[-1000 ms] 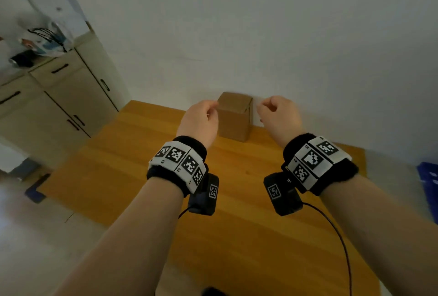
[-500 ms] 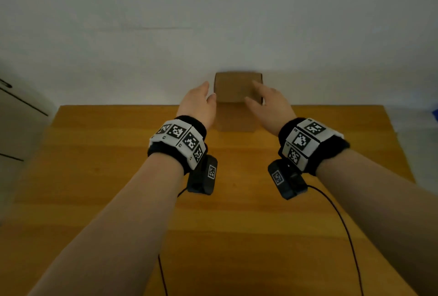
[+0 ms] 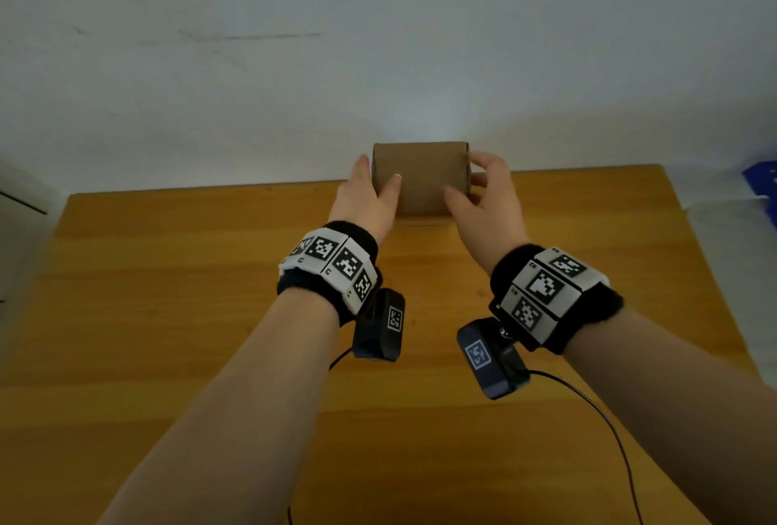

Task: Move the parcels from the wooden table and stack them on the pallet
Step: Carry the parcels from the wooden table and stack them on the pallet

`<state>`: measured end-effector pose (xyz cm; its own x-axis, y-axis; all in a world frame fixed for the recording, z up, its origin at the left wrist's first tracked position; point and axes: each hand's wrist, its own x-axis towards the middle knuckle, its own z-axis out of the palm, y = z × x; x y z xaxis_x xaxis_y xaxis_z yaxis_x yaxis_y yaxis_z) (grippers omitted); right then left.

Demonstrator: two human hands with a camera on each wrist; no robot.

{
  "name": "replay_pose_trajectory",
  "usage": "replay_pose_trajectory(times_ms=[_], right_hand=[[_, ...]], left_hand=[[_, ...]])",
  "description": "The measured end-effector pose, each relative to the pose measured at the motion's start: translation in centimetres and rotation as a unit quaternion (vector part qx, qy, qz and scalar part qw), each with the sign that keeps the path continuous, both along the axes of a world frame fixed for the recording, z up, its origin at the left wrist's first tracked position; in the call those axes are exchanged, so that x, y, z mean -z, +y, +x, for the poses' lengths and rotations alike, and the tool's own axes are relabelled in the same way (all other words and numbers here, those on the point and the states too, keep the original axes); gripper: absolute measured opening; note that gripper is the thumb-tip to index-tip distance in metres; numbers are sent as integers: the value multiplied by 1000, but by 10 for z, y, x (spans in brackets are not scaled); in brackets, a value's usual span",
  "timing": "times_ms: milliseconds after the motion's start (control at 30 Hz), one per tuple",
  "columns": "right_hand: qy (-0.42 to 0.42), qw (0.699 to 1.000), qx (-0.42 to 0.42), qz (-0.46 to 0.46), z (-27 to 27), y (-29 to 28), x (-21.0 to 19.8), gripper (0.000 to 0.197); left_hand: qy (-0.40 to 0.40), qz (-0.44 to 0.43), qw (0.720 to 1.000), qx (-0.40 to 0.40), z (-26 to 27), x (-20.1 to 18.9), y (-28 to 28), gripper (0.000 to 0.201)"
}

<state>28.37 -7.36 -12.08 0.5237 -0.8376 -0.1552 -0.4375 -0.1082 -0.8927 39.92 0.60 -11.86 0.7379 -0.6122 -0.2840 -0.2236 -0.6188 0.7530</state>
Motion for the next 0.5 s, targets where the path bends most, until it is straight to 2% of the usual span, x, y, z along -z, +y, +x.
replay_pose_trajectory(times_ms=[100, 167, 267, 500], right_hand=[[1, 1000, 4, -9, -13, -4, -9, 65], [12, 1000, -6, -28, -27, -10, -18, 65], [6, 999, -12, -36, -57, -18, -31, 62], [-132, 991, -9, 1, -167, -51, -62, 44]], left_hand=[[-17, -6, 1000, -12, -20, -5, 3, 64], [-28, -26, 999, -15, -37, -13, 4, 67], [-54, -57, 997, -5, -72, -31, 2, 62], [-118, -149, 981, -34, -199, -73, -22, 44]])
